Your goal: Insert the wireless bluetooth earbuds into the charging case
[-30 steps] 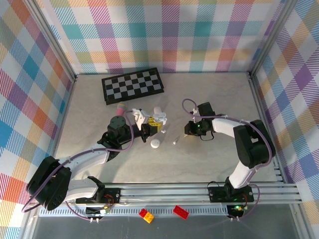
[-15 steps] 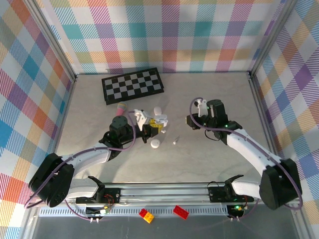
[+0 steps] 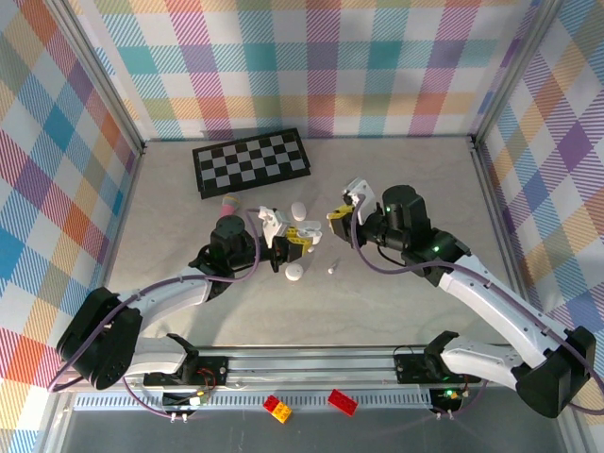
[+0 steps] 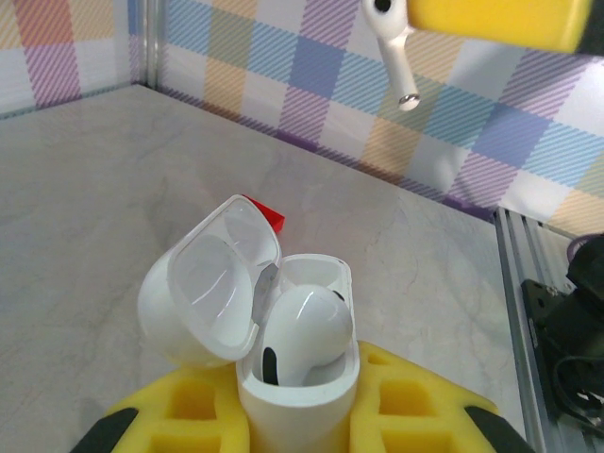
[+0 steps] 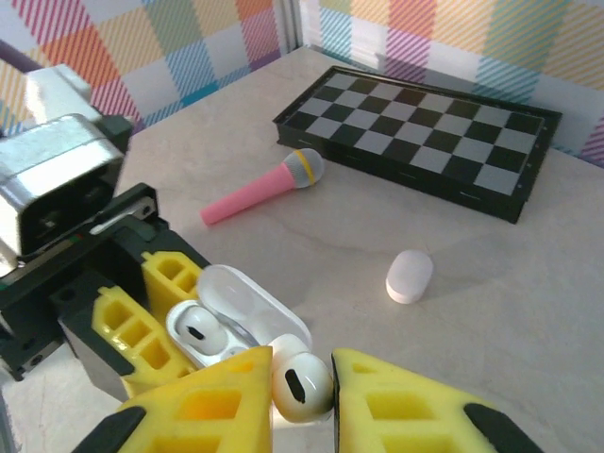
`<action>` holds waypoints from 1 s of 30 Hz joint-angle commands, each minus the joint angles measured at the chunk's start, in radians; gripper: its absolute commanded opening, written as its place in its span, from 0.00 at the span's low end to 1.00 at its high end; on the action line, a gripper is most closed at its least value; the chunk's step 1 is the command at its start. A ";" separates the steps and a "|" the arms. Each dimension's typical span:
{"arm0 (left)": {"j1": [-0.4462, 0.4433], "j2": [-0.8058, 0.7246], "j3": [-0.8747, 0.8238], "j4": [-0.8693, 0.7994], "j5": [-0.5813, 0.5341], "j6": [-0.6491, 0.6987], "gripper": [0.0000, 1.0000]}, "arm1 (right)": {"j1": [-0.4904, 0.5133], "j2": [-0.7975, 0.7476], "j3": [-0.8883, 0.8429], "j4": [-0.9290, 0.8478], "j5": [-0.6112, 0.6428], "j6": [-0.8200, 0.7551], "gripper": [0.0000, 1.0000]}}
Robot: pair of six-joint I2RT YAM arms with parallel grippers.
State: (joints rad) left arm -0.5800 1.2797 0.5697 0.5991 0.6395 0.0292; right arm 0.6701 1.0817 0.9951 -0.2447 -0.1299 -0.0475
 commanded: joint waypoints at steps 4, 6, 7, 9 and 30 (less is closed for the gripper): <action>0.005 -0.049 0.045 -0.071 0.050 0.048 0.05 | 0.047 0.062 0.054 -0.031 0.007 -0.097 0.21; 0.005 -0.051 0.048 -0.071 0.055 0.044 0.05 | 0.056 0.076 0.056 -0.029 0.007 -0.103 0.21; 0.005 -0.050 0.050 -0.070 0.057 0.043 0.05 | 0.060 0.082 0.058 -0.028 0.007 -0.104 0.21; 0.006 -0.052 0.050 -0.068 0.061 0.038 0.05 | 0.064 0.092 0.056 -0.026 0.009 -0.104 0.21; 0.005 -0.046 0.033 0.028 0.064 -0.037 0.05 | 0.066 0.115 0.039 -0.048 -0.026 -0.133 0.21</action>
State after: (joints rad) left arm -0.5800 1.2507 0.5926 0.5606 0.6773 0.0097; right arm 0.7300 1.1984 1.0225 -0.2768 -0.1314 -0.1539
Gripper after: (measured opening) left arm 0.186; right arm 0.211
